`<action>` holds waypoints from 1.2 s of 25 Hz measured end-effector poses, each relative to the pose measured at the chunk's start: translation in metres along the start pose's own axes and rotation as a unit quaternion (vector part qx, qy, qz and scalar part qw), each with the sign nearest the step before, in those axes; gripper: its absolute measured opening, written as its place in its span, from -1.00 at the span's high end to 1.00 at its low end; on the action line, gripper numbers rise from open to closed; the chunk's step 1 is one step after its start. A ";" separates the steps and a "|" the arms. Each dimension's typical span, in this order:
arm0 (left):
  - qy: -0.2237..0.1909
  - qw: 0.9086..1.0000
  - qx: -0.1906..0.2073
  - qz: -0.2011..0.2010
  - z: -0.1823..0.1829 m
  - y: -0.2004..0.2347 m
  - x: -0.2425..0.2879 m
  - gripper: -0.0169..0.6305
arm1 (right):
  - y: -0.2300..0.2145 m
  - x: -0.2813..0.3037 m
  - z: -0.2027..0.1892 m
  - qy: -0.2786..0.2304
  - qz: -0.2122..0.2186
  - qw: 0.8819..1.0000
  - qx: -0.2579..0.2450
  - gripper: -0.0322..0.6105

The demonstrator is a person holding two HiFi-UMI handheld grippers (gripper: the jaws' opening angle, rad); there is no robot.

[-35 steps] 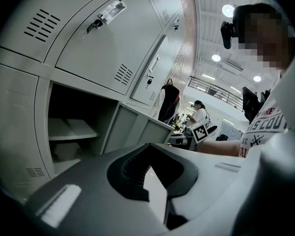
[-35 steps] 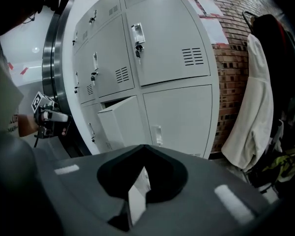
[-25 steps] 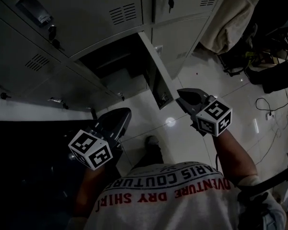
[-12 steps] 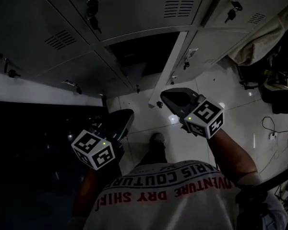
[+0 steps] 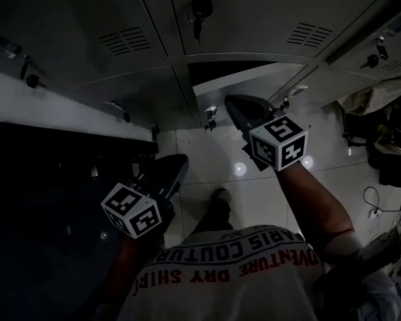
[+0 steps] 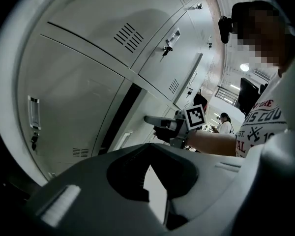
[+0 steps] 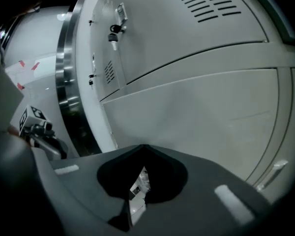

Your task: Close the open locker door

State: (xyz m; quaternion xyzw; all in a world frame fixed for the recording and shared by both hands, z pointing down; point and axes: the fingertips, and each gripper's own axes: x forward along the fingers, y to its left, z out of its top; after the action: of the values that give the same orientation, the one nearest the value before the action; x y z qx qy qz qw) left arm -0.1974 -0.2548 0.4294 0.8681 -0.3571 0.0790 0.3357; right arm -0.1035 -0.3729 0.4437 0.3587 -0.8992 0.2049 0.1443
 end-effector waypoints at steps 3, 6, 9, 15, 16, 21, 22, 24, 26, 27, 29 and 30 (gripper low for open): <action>-0.011 1.000 -0.013 0.006 0.002 0.009 -0.007 0.93 | -0.019 0.015 0.016 -0.019 -0.034 0.999 0.023 0.91; -0.015 1.000 -0.016 0.007 0.001 0.011 -0.012 0.93 | -0.032 0.021 0.027 -0.031 -0.058 0.997 0.034 0.91; -0.020 1.000 -0.016 0.009 0.001 0.011 -0.017 0.93 | -0.034 0.023 0.030 -0.034 -0.064 0.997 0.030 0.90; -0.020 0.999 -0.015 0.020 -0.006 0.008 -0.023 0.93 | -0.035 0.023 0.029 -0.048 -0.074 0.995 0.038 0.90; -0.019 1.000 -0.014 0.020 -0.007 0.006 -0.023 0.93 | -0.036 0.022 0.029 -0.051 -0.076 0.995 0.042 0.90; -0.015 1.000 -0.003 0.010 -0.010 -0.008 -0.020 0.93 | -0.037 0.006 0.018 -0.051 -0.084 0.994 0.051 0.90; -0.015 1.000 -0.001 0.007 -0.010 -0.012 -0.020 0.93 | -0.037 0.001 0.015 -0.049 -0.087 0.994 0.050 0.90; -0.012 1.000 0.004 0.004 -0.012 -0.021 -0.021 0.93 | -0.035 -0.009 0.005 -0.046 -0.091 0.993 0.055 0.90; -0.010 1.000 0.011 0.004 -0.015 -0.032 -0.024 0.93 | -0.032 -0.019 -0.005 -0.044 -0.090 0.993 0.064 0.90; -0.010 1.000 0.015 0.002 -0.016 -0.039 -0.024 0.93 | -0.031 -0.027 -0.010 -0.042 -0.090 0.993 0.067 0.90; -0.014 1.000 0.021 -0.002 -0.020 -0.054 -0.024 0.93 | -0.030 -0.046 -0.018 -0.038 -0.092 0.993 0.066 0.91; -0.016 1.000 0.024 -0.006 -0.022 -0.062 -0.024 0.93 | -0.030 -0.058 -0.022 -0.037 -0.095 0.993 0.064 0.90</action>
State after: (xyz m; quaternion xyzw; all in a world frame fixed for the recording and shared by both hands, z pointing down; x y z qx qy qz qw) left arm -0.1711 -0.1949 0.4044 0.8791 -0.3553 0.0723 0.3093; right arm -0.0395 -0.3480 0.4470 0.4587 -0.8508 0.2334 0.1063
